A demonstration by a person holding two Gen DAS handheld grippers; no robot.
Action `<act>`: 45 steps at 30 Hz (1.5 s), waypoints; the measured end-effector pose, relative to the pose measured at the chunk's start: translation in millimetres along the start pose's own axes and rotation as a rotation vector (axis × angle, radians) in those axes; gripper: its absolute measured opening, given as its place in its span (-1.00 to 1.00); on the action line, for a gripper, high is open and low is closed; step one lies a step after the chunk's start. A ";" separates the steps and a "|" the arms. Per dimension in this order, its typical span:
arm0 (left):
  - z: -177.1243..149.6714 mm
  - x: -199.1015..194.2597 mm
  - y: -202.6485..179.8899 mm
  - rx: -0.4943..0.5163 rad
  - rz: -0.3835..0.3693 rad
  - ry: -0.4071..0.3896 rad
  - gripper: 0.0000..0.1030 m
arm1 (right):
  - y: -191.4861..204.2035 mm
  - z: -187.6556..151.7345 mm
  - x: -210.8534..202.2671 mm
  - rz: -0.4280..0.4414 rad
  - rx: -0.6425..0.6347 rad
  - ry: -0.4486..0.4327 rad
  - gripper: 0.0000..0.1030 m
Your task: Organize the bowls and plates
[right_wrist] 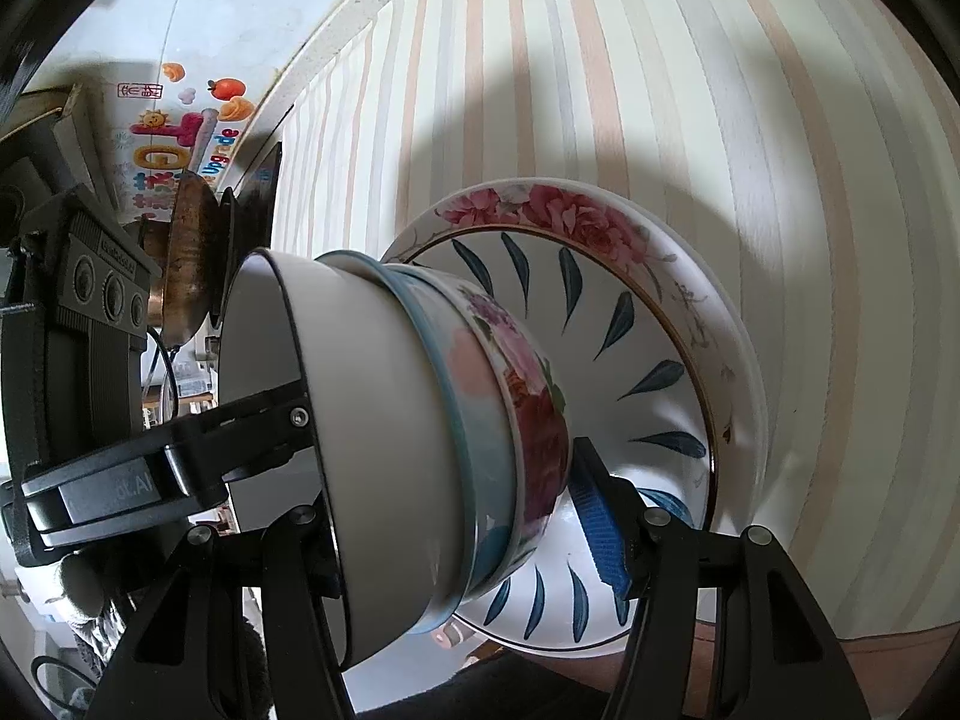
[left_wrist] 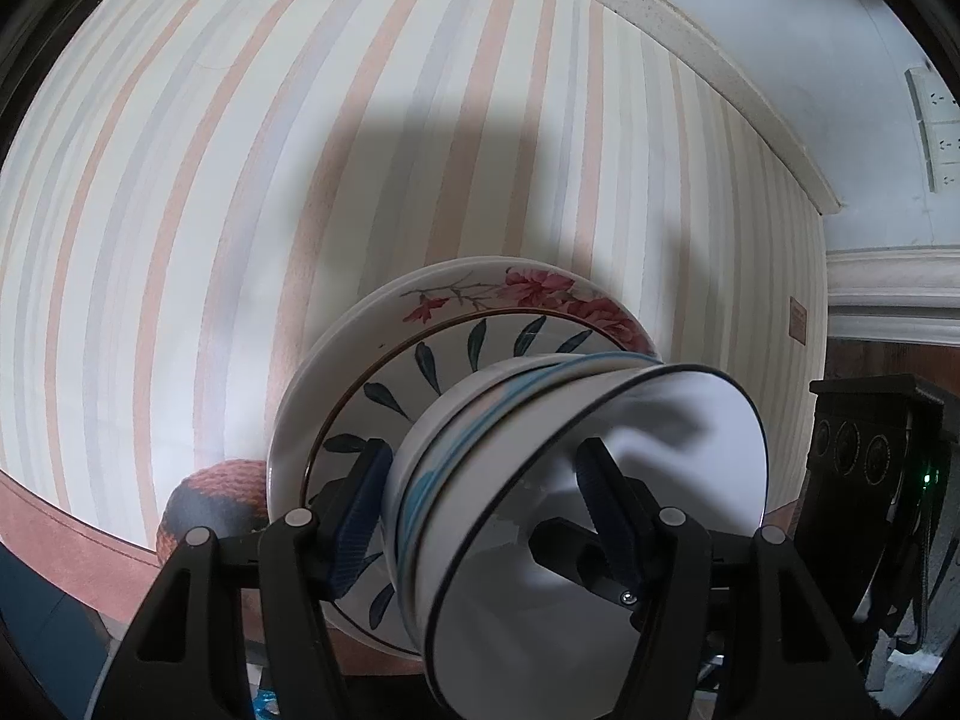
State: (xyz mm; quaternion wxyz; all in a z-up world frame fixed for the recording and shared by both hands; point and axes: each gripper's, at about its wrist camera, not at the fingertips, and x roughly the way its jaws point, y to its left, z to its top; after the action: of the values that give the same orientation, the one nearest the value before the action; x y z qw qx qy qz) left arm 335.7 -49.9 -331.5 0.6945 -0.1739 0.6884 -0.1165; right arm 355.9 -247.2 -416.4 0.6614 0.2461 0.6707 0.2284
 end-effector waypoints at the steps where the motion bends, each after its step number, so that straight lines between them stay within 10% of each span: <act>1: -0.6 -0.1 0.5 0.002 -0.001 -0.004 0.20 | 0.1 -0.1 -0.5 -0.003 -0.003 0.001 0.20; 18: -32.3 -56.5 -19.7 0.112 0.150 -0.207 0.20 | 40.5 -21.9 -52.8 -0.144 -0.119 -0.136 0.27; 22: -49.4 -78.0 -23.8 0.142 0.192 -0.275 0.26 | 64.2 -44.8 -81.3 -0.262 -0.192 -0.227 0.67; 27: -69.3 -103.5 -24.6 0.165 0.243 -0.385 0.83 | 87.8 -74.9 -107.9 -0.384 -0.228 -0.340 0.77; 45: -175.1 -189.9 -43.8 0.246 0.283 -0.658 0.84 | 154.6 -197.5 -192.9 -0.481 -0.263 -0.631 0.85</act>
State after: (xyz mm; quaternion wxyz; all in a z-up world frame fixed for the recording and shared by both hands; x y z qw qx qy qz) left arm 159.8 -27.9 -138.6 0.9033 -0.0206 0.4268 -0.0391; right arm 163.5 -245.6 -165.1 0.8947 0.0538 0.4387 0.0645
